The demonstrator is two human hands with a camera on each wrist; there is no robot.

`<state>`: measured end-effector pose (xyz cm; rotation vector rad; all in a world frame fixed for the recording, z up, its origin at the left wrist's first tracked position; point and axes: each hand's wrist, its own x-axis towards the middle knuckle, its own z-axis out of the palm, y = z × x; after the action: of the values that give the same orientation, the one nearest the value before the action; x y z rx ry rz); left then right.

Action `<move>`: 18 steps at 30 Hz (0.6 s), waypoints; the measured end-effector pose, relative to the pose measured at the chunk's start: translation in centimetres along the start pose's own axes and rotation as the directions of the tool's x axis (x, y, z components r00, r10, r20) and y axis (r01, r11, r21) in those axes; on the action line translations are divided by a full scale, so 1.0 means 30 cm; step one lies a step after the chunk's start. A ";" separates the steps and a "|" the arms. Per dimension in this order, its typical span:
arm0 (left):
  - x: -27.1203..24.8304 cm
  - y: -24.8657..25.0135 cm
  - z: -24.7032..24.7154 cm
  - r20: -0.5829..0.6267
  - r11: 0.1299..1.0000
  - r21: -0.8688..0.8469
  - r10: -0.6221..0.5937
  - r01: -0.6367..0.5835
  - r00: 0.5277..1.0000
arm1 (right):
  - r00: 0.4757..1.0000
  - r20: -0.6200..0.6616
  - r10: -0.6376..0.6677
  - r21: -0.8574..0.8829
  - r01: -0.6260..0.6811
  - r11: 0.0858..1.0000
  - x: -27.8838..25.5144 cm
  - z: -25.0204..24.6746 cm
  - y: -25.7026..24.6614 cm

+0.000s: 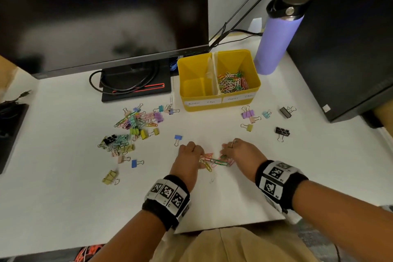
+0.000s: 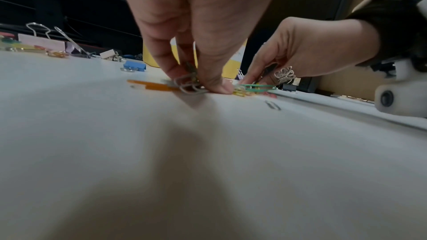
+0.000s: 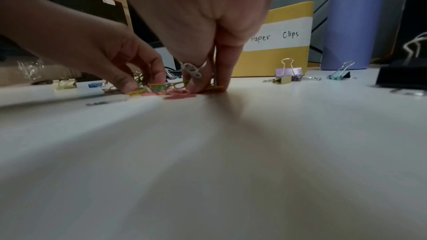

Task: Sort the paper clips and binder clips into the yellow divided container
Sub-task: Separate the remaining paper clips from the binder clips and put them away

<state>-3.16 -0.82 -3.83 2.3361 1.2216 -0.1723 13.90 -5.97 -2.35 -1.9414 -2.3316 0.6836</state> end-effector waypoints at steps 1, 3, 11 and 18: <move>0.013 -0.002 -0.002 0.009 1.000 0.017 -0.022 0.022 1.000 | 1.000 0.013 0.024 0.024 -0.025 0.999 0.002 -0.002 0.007; 0.039 0.003 -0.004 0.043 0.995 0.063 -0.081 0.078 0.996 | 0.997 -0.010 0.082 0.036 -0.082 0.996 0.001 -0.010 0.015; 0.099 0.048 -0.090 0.151 0.973 0.052 -0.229 0.223 0.962 | 0.978 0.062 0.198 0.174 -0.206 0.963 0.046 -0.036 0.063; 0.173 0.191 -0.355 0.023 0.886 -0.449 -0.119 0.117 0.993 | 0.931 -0.085 0.356 0.706 -0.196 0.680 0.001 -0.168 0.119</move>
<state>3.28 5.40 5.82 1.8630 1.2513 0.0734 18.71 -3.94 0.96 -1.8644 -1.3442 1.0980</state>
